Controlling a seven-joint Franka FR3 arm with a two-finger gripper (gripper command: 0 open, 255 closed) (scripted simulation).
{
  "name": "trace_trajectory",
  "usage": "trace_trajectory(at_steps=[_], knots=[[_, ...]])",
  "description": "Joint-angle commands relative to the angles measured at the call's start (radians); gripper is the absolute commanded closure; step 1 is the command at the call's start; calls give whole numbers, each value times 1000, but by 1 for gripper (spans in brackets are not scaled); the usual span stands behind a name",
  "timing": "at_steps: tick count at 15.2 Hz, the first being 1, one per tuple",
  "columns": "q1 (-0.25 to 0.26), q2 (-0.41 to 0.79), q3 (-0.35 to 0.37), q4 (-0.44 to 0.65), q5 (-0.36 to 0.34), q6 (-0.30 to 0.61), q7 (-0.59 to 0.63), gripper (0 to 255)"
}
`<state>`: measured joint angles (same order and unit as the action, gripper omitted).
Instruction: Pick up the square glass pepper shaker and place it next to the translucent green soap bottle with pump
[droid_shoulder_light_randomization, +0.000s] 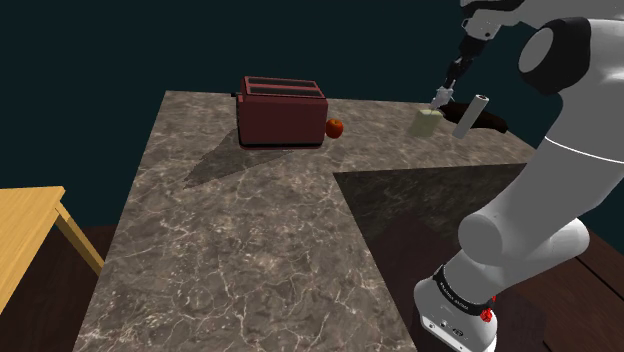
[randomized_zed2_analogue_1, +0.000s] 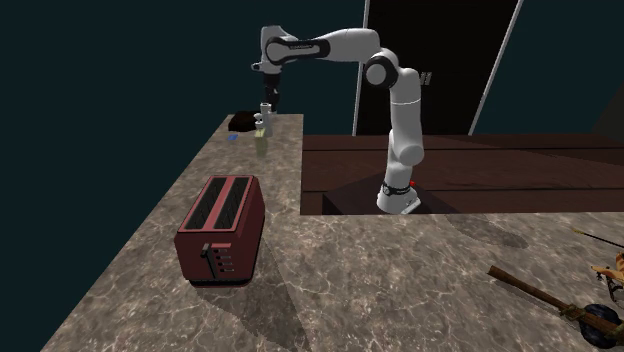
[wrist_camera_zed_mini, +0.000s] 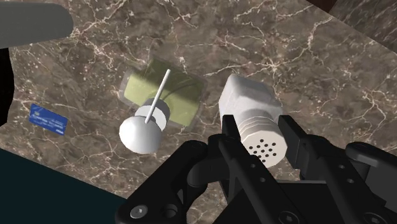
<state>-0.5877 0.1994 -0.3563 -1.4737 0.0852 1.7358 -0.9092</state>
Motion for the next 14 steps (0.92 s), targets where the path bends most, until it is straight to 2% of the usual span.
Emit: trace_trajectory(at_steps=[1, 14], knots=[[3, -10, 1, -41, -4, 32, 1, 255], [9, -11, 5, -216, -1, 206, -4, 255]])
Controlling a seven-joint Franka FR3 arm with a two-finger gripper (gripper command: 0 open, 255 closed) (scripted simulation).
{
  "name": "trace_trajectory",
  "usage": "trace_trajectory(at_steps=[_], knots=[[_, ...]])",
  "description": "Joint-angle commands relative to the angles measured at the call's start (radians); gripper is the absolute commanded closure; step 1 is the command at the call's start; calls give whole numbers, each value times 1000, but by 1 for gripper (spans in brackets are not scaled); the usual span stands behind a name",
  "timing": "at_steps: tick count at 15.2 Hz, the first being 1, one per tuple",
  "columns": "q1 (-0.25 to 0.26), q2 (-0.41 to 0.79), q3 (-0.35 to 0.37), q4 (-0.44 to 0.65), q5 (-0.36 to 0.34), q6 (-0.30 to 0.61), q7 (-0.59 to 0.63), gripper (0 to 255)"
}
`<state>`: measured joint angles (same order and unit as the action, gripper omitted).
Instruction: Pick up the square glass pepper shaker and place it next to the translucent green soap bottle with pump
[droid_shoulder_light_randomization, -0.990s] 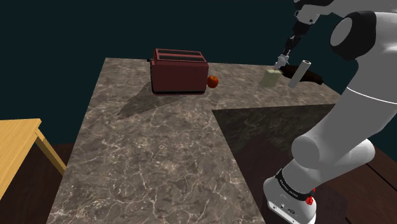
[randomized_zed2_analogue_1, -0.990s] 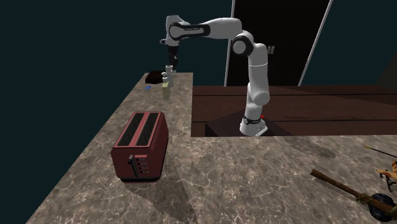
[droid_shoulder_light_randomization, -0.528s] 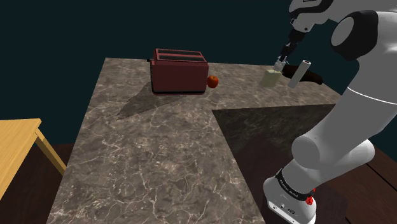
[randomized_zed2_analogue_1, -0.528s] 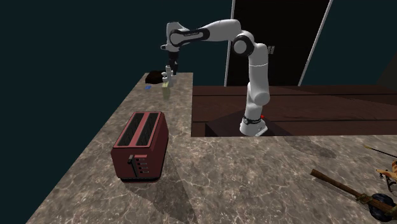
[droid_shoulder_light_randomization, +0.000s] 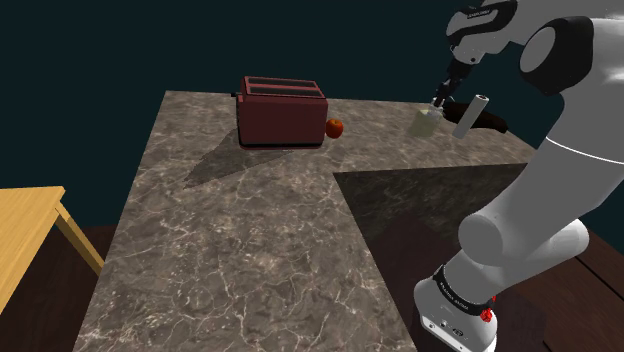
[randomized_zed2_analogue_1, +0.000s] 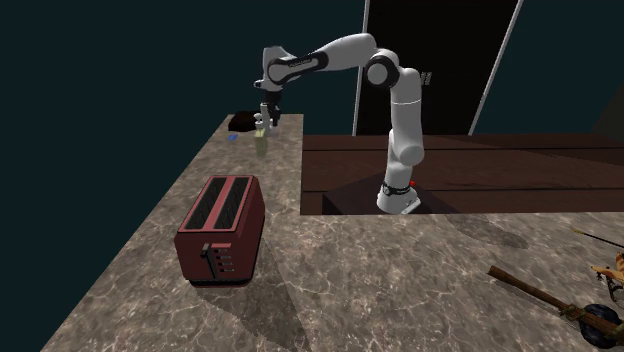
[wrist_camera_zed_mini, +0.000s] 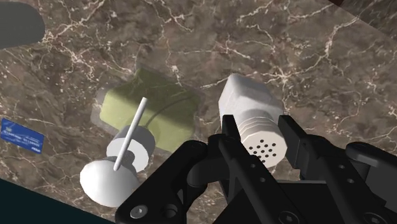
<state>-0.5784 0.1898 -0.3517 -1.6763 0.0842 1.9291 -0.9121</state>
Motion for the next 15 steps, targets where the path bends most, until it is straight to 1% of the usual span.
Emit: trace_trajectory(at_steps=[1, 15], knots=[[0, 1, 0, -25, 1, 26, -2, 255], [-2, 47, 7, -156, 25, 200, -20, 255]])
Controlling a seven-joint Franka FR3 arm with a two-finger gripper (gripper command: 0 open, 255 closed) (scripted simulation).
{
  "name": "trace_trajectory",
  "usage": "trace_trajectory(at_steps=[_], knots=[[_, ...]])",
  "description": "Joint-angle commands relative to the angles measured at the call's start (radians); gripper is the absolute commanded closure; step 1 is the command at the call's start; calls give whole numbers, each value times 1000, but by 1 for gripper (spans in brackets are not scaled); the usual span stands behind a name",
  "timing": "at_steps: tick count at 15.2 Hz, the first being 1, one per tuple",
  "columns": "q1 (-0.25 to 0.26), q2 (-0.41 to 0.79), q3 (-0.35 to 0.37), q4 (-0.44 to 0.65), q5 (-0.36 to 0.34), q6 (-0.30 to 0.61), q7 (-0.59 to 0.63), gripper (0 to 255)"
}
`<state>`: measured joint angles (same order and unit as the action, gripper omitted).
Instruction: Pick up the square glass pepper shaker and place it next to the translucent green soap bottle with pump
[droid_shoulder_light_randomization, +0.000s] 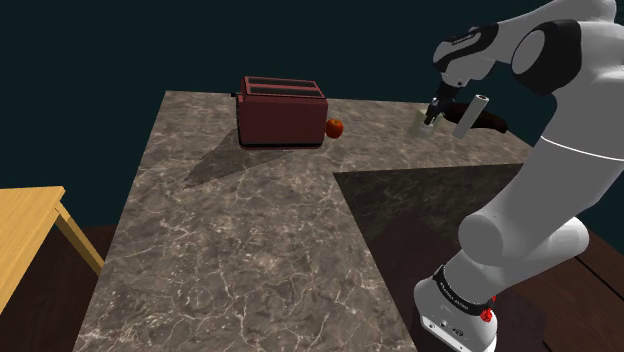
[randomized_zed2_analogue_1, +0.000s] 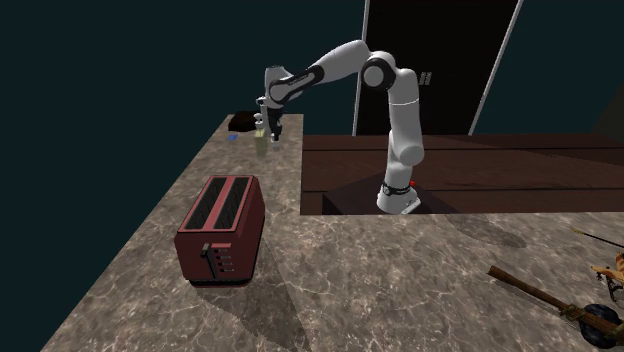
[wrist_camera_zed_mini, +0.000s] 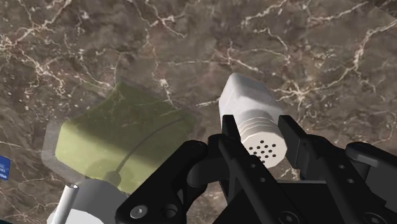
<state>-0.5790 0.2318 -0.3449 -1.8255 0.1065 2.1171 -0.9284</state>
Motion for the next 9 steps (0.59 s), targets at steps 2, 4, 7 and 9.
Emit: trace_trajectory(at_steps=[2, 4, 7, 9], knots=[[-2, 14, 1, -22, 8, 36, -7, 255], [-4, 25, 3, -36, 13, 60, -11, 255], [-6, 42, 6, -55, 22, 95, -17, 255], [-6, 48, 7, -62, 25, 107, -19, 255]])
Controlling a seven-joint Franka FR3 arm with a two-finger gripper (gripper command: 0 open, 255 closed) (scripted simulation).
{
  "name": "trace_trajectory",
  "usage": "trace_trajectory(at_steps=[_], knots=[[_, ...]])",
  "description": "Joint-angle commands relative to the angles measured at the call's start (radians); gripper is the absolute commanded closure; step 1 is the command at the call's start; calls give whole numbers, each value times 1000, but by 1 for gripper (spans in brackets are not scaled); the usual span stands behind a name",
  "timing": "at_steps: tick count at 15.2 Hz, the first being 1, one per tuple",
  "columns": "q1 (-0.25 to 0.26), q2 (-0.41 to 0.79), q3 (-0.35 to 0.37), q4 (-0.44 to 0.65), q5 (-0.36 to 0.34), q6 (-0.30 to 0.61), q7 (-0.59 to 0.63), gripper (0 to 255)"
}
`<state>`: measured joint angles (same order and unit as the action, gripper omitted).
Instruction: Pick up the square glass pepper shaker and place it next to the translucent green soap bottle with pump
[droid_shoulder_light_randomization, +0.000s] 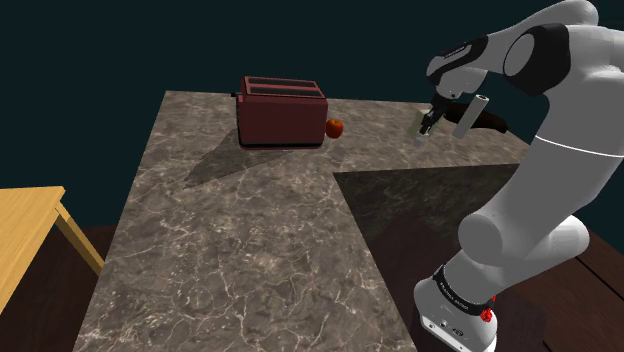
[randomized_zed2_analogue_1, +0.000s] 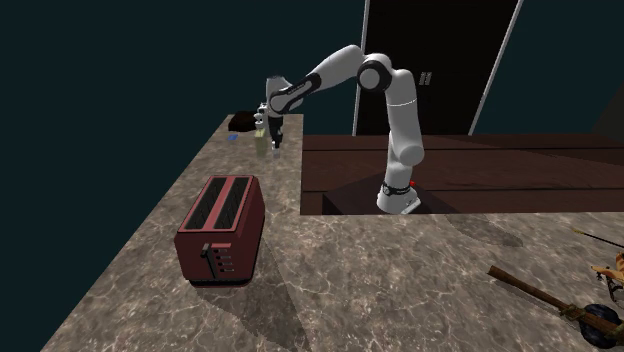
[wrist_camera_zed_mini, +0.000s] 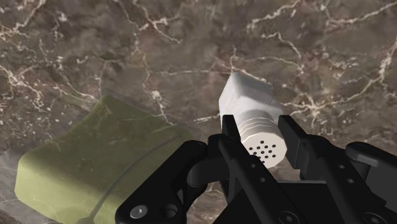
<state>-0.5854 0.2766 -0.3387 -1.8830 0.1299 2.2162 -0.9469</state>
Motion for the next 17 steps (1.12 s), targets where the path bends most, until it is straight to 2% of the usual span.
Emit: trace_trajectory(at_steps=[1, 6, 7, 12, 16, 17], knots=[[0, 4, 1, -4, 2, 8, -1, 255], [0, 4, 1, -4, 2, 8, -1, 255], [0, 4, 1, -4, 2, 8, -1, 0], [0, 4, 1, -4, 2, 8, -1, 0], [8, -59, -9, 45, -28, -99, 19, 0], [7, -59, -8, 45, -28, -99, 19, 0]])
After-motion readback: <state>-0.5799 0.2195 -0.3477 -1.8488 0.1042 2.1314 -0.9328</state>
